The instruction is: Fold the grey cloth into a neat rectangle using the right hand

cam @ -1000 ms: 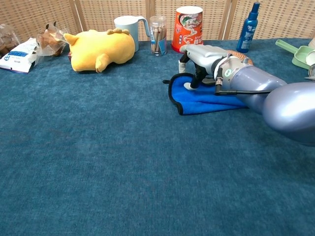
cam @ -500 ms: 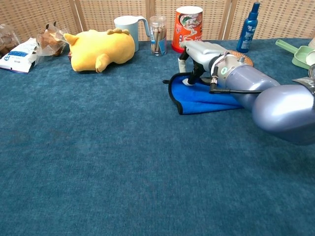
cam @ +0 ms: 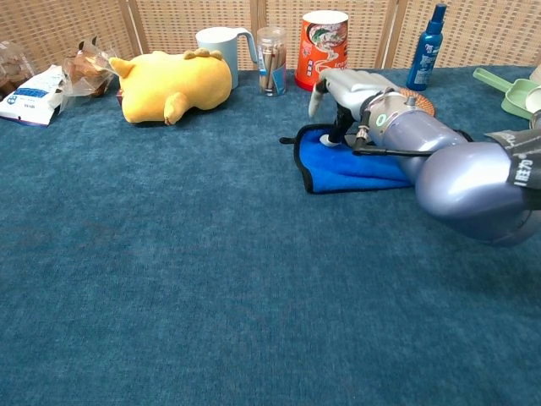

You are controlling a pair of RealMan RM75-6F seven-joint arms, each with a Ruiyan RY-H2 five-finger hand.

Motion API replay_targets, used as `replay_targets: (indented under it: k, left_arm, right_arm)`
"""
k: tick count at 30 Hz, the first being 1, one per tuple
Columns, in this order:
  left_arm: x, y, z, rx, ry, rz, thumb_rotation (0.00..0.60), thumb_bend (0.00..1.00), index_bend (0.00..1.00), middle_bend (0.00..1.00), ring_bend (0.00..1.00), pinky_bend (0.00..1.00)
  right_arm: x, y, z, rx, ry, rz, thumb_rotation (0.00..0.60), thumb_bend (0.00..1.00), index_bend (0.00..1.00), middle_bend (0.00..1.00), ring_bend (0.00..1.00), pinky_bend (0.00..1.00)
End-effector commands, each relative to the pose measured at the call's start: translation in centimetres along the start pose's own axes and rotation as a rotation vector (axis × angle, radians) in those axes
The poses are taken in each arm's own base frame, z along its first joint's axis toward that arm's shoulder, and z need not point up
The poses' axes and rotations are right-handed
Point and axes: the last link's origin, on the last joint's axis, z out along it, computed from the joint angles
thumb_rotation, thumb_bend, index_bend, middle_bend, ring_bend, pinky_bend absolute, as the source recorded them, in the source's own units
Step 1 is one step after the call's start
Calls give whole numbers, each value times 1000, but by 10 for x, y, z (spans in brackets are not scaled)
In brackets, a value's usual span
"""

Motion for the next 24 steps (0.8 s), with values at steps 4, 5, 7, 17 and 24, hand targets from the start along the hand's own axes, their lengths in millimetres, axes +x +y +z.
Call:
replay_targets:
  k: [4,5,7,17,24]
  left_arm:
    - [0,0,0,-1,0,0,600,237,67,0,0,62]
    - [0,0,0,-2,0,0,600,237,67,0,0,62]
    - [0,0,-1,-2,2,0,600,237,67,0,0,62]
    - [0,1,-1,-7,1,2,600,237,68,0,0,61]
    - [0,1,-2,-6,7,2,600,237,67,0,0,62]
  right_arm:
    - [2,-4,-1,-4,52,1,600,23,19,0,0,237]
    - [2,-4,-2,-4,55,1,600,16,3,0,0,241]
    - [4,-4,-2,-7,73,8,600,16,1,0,0,244]
    - [9,3,1,-17,140,-2,600,6,8,0,0,273]
    - [7,5,5,-57,159,-11,600,0,8,0,0,273]
